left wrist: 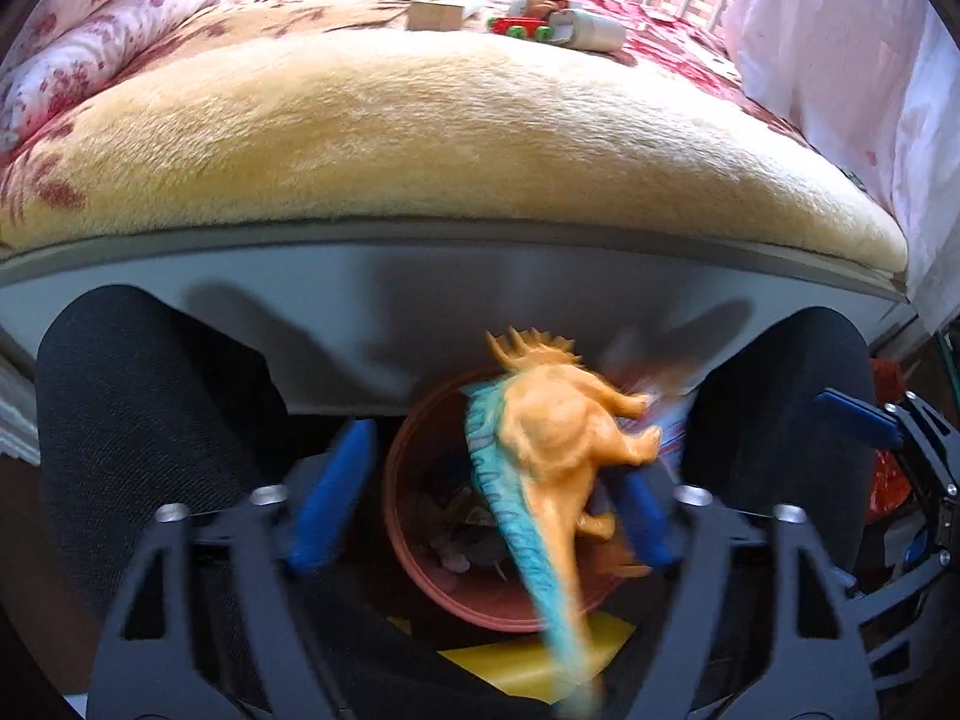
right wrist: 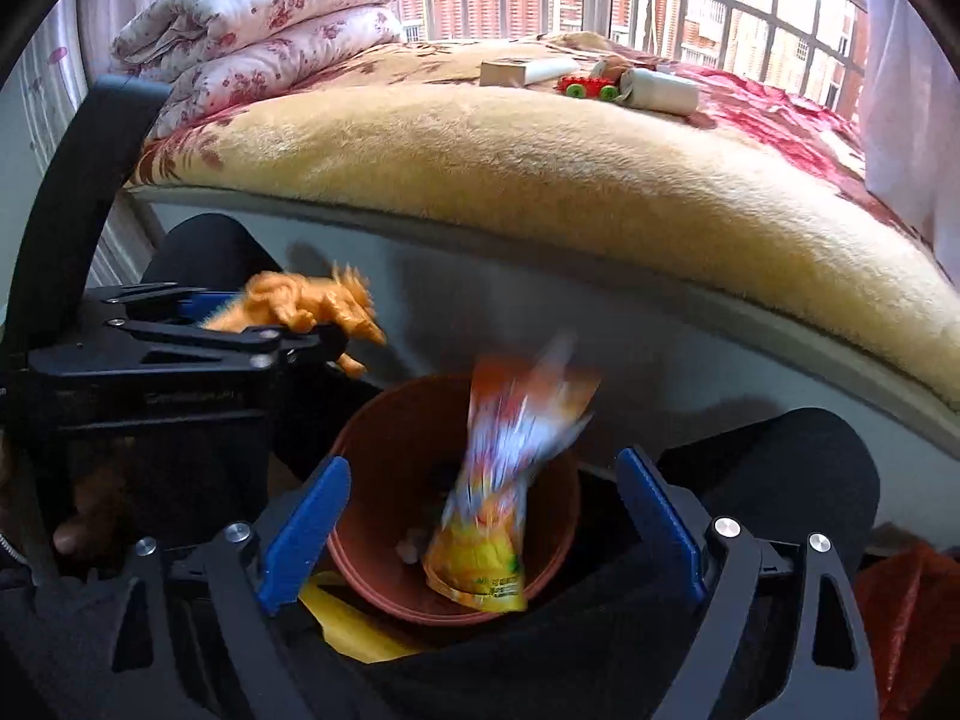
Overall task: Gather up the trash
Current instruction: 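Lower both tools into the orange bucket and release the pouch and dinosaur, then grasp the grey cup with the right tool while the left tool grasps the wooden block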
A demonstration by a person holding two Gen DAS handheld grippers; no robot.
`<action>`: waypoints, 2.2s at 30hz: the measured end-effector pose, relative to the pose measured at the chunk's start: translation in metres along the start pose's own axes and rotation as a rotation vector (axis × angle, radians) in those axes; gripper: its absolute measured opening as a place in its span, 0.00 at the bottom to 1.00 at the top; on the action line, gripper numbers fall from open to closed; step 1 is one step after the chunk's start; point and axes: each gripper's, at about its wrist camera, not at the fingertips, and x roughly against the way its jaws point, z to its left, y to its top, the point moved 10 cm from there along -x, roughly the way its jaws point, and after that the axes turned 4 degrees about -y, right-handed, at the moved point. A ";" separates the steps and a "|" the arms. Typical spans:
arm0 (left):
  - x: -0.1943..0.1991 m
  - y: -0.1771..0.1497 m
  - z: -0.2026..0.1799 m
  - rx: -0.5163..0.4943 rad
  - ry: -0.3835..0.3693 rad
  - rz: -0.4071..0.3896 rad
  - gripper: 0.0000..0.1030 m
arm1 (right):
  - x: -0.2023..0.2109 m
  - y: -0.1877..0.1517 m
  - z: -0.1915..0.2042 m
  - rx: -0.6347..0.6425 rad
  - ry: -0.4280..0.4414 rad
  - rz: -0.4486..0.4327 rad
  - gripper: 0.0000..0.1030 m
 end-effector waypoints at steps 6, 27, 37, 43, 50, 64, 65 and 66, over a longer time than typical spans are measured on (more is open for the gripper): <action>0.008 0.003 0.002 0.012 -0.006 -0.028 0.75 | 0.003 -0.001 -0.020 -0.054 -0.010 -0.009 0.86; 0.045 0.063 -0.004 -0.045 -0.015 -0.158 0.90 | 0.048 0.075 -0.083 -0.145 -0.027 -0.182 0.95; 0.042 0.140 -0.004 -0.147 0.061 -0.215 0.91 | 0.026 0.178 -0.142 -0.333 0.021 -0.236 0.95; 0.033 0.186 0.009 -0.172 0.136 -0.273 0.91 | -0.026 0.231 -0.161 -0.527 0.150 -0.159 0.95; -0.005 0.219 0.028 -0.077 0.121 -0.240 0.91 | -0.081 0.274 -0.167 -0.643 0.203 -0.076 0.95; -0.052 0.233 0.049 0.016 0.084 -0.228 0.91 | -0.179 0.311 -0.190 -0.956 0.153 0.104 0.70; -0.052 0.233 0.049 0.019 0.073 -0.231 0.91 | -0.185 0.310 -0.191 -0.974 0.134 0.121 0.64; -0.050 0.234 0.049 0.018 0.062 -0.240 0.91 | -0.191 0.310 -0.193 -0.999 0.111 0.138 0.62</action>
